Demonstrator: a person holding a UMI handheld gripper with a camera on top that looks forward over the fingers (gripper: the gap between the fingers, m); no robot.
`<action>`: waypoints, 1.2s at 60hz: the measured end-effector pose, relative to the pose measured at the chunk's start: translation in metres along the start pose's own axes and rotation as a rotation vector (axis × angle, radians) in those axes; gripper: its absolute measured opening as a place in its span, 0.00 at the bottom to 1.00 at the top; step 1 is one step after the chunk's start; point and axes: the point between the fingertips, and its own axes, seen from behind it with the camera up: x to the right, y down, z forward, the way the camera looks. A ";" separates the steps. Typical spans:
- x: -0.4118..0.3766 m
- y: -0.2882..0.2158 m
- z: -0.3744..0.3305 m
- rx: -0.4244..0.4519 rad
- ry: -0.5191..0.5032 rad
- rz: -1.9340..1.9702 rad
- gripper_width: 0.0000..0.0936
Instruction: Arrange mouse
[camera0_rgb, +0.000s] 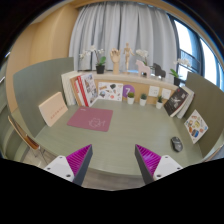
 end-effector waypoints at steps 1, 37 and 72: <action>0.004 0.007 0.003 -0.015 0.011 0.004 0.92; 0.299 0.122 0.064 -0.227 0.243 0.165 0.90; 0.348 0.091 0.165 -0.219 0.140 0.152 0.53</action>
